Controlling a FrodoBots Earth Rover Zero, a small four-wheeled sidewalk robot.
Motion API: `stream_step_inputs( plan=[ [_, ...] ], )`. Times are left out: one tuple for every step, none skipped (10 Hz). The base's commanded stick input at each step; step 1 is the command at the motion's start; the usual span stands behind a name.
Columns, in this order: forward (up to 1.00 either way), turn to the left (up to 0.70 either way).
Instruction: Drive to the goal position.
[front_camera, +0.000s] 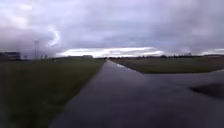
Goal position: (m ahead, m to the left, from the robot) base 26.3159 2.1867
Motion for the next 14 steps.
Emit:
stream_step_inputs(
  plan=[
    [0.7,0.0],
    [0.7,0.0],
    [0.7,0.0],
    [0.7,0.0],
    [0.7,0.0],
    [0.7,0.0],
    [0.7,0.0],
    [0.7,0.0],
    [0.7,0.0],
    [0.7,0.0],
    [0.7,0.0],
    [0.7,0.0],
    [0.7,0.0],
    [0.7,0.0]
  ],
)
